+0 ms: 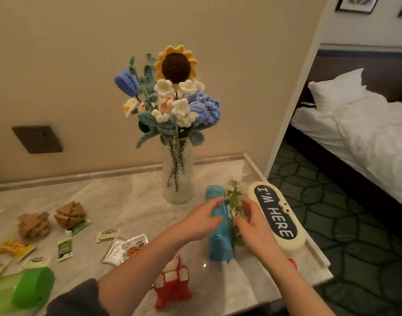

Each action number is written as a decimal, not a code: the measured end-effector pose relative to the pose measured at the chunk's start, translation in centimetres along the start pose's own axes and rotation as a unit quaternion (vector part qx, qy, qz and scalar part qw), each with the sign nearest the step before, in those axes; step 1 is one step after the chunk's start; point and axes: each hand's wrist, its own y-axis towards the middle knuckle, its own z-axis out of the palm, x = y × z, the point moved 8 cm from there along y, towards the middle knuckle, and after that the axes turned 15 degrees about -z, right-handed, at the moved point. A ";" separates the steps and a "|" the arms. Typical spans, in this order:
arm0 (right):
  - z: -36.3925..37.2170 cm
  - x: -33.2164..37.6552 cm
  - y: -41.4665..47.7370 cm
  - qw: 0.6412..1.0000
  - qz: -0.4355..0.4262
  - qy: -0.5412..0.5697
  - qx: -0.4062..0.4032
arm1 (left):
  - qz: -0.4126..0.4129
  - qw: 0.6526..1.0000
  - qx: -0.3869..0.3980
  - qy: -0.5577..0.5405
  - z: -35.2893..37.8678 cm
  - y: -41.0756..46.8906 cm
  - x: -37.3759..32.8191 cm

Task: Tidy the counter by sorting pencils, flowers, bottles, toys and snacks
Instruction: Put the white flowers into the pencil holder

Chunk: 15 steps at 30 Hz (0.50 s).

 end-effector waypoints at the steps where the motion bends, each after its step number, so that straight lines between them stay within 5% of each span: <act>1: 0.2 -0.6 -0.1 1.000 0.025 0.016 0.007 | 0.022 0.999 0.016 0.047 0.7 0.4 -0.6; 6: 2.0 -3.2 -1.1 0.994 0.096 0.039 0.032 | 0.040 0.967 0.023 0.251 2.3 1.9 -0.5; 10: 3.3 -4.3 -1.2 0.990 0.108 0.086 0.031 | 0.056 0.947 -0.077 0.307 0.7 2.0 -0.8; 15: 3.8 -4.1 0.2 0.997 0.069 0.002 0.044 | 0.034 0.905 -0.145 0.399 -0.4 2.9 -0.8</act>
